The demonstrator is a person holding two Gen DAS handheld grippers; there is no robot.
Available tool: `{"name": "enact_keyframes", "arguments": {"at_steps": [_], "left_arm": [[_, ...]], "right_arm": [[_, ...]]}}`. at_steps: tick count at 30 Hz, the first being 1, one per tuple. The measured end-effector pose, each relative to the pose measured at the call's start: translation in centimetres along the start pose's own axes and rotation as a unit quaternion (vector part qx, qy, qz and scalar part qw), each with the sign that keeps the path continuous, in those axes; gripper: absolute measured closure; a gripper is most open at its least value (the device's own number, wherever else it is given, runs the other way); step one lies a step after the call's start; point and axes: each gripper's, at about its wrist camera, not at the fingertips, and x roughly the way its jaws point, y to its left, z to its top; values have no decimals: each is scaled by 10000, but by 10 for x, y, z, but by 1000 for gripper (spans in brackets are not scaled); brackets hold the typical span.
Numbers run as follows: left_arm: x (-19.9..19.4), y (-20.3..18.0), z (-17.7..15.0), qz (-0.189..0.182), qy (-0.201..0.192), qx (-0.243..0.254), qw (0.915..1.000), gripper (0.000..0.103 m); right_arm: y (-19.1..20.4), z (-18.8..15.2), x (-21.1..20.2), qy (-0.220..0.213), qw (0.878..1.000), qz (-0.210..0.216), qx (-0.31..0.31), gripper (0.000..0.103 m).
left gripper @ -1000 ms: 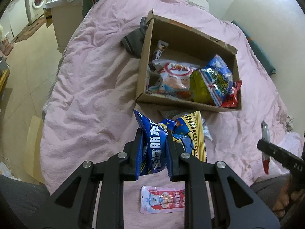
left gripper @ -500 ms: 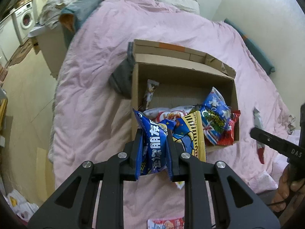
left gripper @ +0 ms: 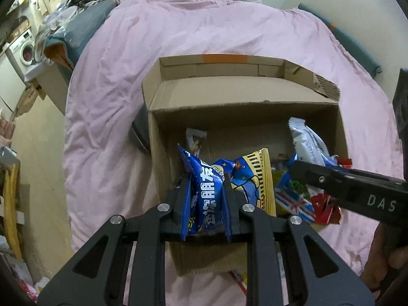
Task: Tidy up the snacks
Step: 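Carry both snacks into the box and open both tools to release them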
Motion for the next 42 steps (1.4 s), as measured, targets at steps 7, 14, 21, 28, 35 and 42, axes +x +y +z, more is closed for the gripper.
{"name": "enact_keyframes", "arguments": {"at_steps": [7,14,21,28,35,42], "left_arm": [[11,-2,19,246,-176,50,9995,85],[26,-3,33,400,-175,16,9990,84],[32,-3,34,318,-128,-61,9994,82],[23,2,33,258,-275,-122,9992,54],[10,17,33,237,-344,-544,9976,20],[-8,13,24,212,-451,-291,9983,18]], "right_arm": [[-4,9,15,127,9997,97,157,70],[-8,11,21,143,9996,79,217,69],[-7,9,16,90,9998,104,131,69],[-8,7,6,-11,9996,252,94,68],[-12,7,-13,-248,9987,369,233,44],[-8,-3,-43,-493,9982,302,168,27]]}}
